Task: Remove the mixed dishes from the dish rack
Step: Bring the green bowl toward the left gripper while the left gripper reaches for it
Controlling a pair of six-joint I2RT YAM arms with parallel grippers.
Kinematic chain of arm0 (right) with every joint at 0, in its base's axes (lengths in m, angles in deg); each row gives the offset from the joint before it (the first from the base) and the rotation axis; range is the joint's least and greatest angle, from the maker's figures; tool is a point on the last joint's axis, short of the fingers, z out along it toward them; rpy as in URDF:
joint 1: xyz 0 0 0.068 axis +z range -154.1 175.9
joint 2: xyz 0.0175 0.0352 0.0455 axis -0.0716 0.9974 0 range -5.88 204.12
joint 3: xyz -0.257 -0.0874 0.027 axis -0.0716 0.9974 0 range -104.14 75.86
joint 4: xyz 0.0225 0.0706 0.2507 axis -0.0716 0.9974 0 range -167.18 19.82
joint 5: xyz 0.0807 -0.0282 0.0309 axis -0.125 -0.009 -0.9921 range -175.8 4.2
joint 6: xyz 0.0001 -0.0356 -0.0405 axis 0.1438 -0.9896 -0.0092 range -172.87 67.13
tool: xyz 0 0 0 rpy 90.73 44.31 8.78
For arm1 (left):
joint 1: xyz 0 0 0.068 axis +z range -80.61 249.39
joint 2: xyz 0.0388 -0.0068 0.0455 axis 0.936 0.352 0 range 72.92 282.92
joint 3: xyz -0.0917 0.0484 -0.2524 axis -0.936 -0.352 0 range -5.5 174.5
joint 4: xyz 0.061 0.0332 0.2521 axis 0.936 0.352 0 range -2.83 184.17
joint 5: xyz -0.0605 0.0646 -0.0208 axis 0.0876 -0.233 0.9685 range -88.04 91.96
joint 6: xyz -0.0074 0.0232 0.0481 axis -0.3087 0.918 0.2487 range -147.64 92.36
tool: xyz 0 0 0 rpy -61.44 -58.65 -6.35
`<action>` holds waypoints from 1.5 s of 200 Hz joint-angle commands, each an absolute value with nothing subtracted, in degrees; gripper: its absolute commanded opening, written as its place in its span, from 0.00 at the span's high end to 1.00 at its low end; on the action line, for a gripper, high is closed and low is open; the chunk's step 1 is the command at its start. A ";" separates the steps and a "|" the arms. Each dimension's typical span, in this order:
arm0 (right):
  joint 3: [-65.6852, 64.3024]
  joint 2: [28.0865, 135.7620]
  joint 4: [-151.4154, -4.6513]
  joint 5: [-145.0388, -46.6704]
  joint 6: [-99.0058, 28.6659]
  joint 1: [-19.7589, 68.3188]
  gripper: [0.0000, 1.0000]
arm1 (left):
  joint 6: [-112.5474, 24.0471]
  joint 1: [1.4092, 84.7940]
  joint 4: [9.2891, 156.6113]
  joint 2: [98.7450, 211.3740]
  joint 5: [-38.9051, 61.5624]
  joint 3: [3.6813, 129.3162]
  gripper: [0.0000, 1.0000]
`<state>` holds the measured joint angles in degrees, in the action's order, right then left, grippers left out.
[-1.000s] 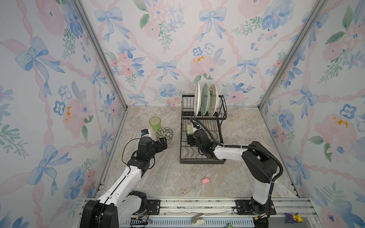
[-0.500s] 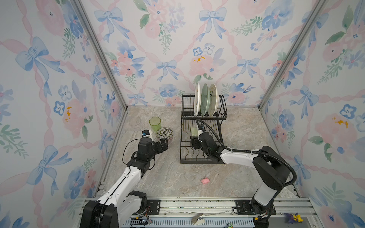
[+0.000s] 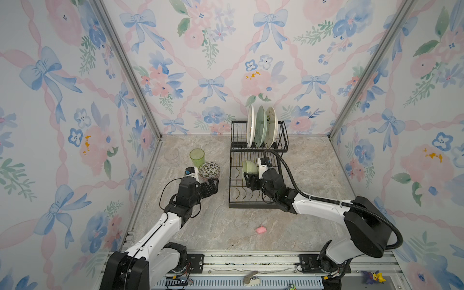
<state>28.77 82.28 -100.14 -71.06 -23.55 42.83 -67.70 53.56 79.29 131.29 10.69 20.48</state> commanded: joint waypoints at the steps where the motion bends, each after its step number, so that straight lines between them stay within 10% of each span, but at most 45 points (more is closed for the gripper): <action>1: 29.74 79.59 -105.07 -72.91 -19.73 43.30 0.47 | -70.03 52.64 75.99 132.33 14.13 20.11 0.02; 93: 30.24 74.64 -104.56 -77.00 -15.96 44.50 0.47 | -73.99 50.00 70.25 140.60 21.03 22.94 0.03; 300: 30.88 70.37 -108.32 -81.80 -15.07 48.27 0.48 | -80.59 46.80 60.36 151.30 28.32 30.80 0.43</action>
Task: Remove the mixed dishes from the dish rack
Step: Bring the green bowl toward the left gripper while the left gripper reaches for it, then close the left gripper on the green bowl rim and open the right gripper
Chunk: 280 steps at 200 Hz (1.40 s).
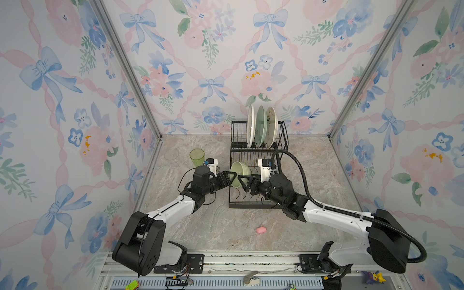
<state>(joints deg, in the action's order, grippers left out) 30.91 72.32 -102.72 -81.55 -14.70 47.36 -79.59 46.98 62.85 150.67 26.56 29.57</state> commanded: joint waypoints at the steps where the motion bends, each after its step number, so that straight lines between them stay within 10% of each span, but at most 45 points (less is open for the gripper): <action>1: 30.92 70.39 -108.35 -81.82 -15.08 48.28 0.48 | -80.57 46.80 60.36 151.31 28.28 30.84 0.43; 160: 29.64 73.14 -107.37 -84.75 -15.98 49.03 0.44 | -80.65 46.78 59.82 149.89 28.64 29.46 1.00; 236: 28.16 71.88 -101.46 -79.19 -20.65 50.67 0.01 | -80.73 48.96 59.85 148.75 27.98 28.09 1.00; 280: 26.50 69.33 -93.93 -70.64 -25.69 53.31 0.03 | -80.38 51.48 59.97 147.08 27.80 28.06 1.00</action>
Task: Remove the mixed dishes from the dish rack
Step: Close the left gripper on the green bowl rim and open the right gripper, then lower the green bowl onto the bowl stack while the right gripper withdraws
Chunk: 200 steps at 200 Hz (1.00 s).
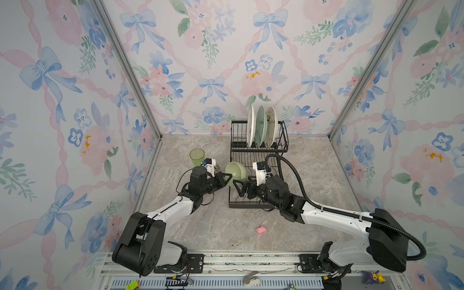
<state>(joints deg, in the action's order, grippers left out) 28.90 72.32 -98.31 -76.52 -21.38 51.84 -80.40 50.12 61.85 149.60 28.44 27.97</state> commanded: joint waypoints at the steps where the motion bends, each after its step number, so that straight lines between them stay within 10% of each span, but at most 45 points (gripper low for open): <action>1: 26.53 69.26 -93.82 -70.44 -25.79 53.39 0.03 | -80.38 51.56 59.99 147.09 27.80 28.07 1.00; 200: 26.87 59.01 -81.22 -65.33 -29.90 48.42 0.03 | -60.54 62.45 93.95 148.04 7.46 44.77 1.00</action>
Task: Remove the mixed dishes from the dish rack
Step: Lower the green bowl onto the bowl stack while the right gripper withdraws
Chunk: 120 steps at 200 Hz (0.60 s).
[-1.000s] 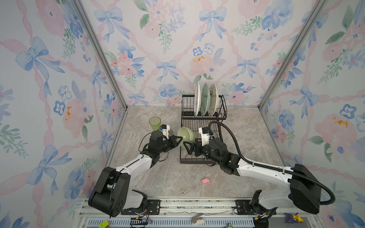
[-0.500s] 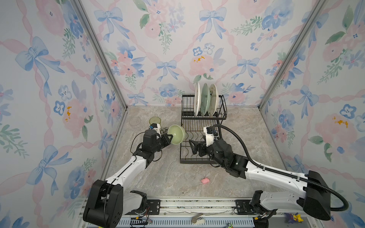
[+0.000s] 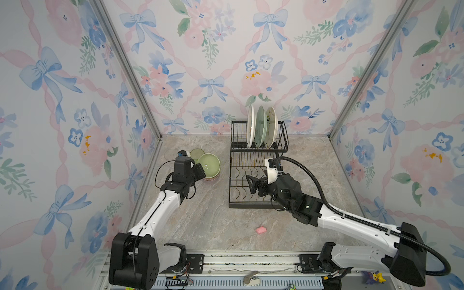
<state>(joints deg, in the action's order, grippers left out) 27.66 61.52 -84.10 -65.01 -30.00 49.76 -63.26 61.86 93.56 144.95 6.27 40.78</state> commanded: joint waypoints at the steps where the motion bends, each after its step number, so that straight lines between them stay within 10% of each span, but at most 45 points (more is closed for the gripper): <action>1: 26.93 58.91 -81.18 -65.33 -29.83 48.31 0.03 | -60.48 62.45 94.07 148.23 7.39 44.95 1.00; 120: 31.92 52.85 -77.62 -65.85 -26.24 45.22 0.03 | -55.92 62.89 101.35 158.68 1.99 53.51 1.00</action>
<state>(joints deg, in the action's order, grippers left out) 31.11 54.33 -79.12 -65.88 -26.89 46.27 -58.06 62.39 100.08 157.91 4.00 50.73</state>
